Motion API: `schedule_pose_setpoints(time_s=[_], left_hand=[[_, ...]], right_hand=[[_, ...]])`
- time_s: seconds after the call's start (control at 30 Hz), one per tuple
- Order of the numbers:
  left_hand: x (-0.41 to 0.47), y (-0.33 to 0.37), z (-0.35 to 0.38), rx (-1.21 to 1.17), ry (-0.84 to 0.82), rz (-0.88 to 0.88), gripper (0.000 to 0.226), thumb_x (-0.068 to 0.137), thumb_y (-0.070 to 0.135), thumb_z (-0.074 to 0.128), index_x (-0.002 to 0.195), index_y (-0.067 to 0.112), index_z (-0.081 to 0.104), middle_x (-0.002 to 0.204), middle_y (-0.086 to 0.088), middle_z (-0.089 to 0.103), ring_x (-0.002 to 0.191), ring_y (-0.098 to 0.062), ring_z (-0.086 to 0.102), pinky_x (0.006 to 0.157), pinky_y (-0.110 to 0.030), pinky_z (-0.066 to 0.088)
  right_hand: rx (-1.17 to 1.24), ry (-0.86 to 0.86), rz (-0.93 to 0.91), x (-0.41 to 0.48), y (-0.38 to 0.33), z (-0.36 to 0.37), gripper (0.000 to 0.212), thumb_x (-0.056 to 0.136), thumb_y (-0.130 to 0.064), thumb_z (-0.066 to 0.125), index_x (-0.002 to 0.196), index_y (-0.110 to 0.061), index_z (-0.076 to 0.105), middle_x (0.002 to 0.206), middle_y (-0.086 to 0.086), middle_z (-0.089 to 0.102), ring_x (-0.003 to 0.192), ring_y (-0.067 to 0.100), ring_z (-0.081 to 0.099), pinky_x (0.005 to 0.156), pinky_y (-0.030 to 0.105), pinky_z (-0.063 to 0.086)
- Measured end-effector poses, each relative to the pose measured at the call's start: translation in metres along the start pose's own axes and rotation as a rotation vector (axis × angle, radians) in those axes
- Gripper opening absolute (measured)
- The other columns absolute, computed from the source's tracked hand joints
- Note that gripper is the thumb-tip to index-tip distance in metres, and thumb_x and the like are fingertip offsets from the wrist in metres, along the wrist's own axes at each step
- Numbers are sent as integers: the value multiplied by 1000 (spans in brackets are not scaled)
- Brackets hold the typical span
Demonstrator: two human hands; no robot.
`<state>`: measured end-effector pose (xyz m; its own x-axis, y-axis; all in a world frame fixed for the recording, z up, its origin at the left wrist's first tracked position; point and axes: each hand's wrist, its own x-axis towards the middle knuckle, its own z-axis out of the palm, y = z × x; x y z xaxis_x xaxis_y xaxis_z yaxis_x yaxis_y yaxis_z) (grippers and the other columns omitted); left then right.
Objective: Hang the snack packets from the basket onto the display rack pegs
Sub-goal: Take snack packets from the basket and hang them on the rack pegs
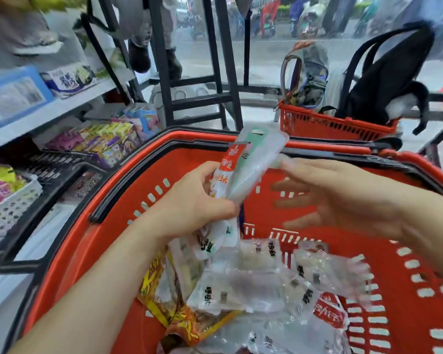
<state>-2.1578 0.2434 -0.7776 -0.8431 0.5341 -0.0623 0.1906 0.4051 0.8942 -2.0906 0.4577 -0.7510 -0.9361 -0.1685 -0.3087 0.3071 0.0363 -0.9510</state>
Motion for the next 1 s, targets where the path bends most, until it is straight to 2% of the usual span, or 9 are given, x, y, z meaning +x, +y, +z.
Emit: schedule_pose_setpoints(time_s=[0.13,0.23,0.33,0.47,0.57,0.67,0.73,0.83,1.0], left_hand=[[2,28,18,256,125,117,70,55,36,73,119,46,46,90,16,67,80,-4,64,75,-33,55],[6,48,27,400,158,140,73,62,43,75,124,45,38,89,16,65,79,-6,62,72,-33,52],[-4,55,28,373,190,163,73,62,55,77,123,47,38,96,19,67,85,-4,66,78,-36,55],[-26,59,23,153,201,181,76,59,49,85,122,50,42,102,21,68,88,0,67,83,-36,56],[-37,58,17,123,280,209,71,59,46,85,120,48,48,103,20,69,92,-3,67,85,-38,55],[-44,53,8,81,370,189,65,63,44,85,118,42,52,103,21,69,91,1,67,85,-32,54],[-48,52,2,-61,435,160,63,63,47,82,118,37,54,97,15,72,84,0,68,81,-30,55],[-56,54,1,-349,426,136,39,81,22,72,115,15,54,64,10,68,47,4,57,46,-10,43],[-58,47,8,-525,343,121,27,78,27,71,100,15,62,87,-6,70,68,-27,61,52,-25,42]], right_hand=[[147,33,-165,-10,-13,9,56,72,-33,78,125,-26,60,117,5,71,105,27,69,88,47,55],[225,306,-408,-9,-24,14,82,80,2,70,144,-35,36,111,8,71,90,27,73,71,45,60],[99,389,-572,-9,-29,15,93,79,17,65,145,-39,30,115,6,68,90,21,73,67,38,60],[-54,381,-641,-15,-27,18,84,80,11,69,141,-37,39,97,2,75,84,17,74,70,34,60],[-103,310,-670,-18,-28,22,71,86,6,66,136,-39,44,99,3,75,87,19,74,77,39,61],[-229,312,-714,-18,-30,28,52,89,-3,66,125,-39,54,97,15,73,85,41,69,72,57,58],[-231,336,-713,-20,-31,29,39,88,-7,68,115,-33,56,89,15,72,79,45,67,66,62,55],[-180,309,-658,-22,-32,30,42,84,-11,71,109,-30,43,81,11,73,68,36,70,59,53,58],[-222,198,-622,-21,-28,32,53,77,0,76,115,-25,48,86,10,75,74,19,74,63,32,60]])
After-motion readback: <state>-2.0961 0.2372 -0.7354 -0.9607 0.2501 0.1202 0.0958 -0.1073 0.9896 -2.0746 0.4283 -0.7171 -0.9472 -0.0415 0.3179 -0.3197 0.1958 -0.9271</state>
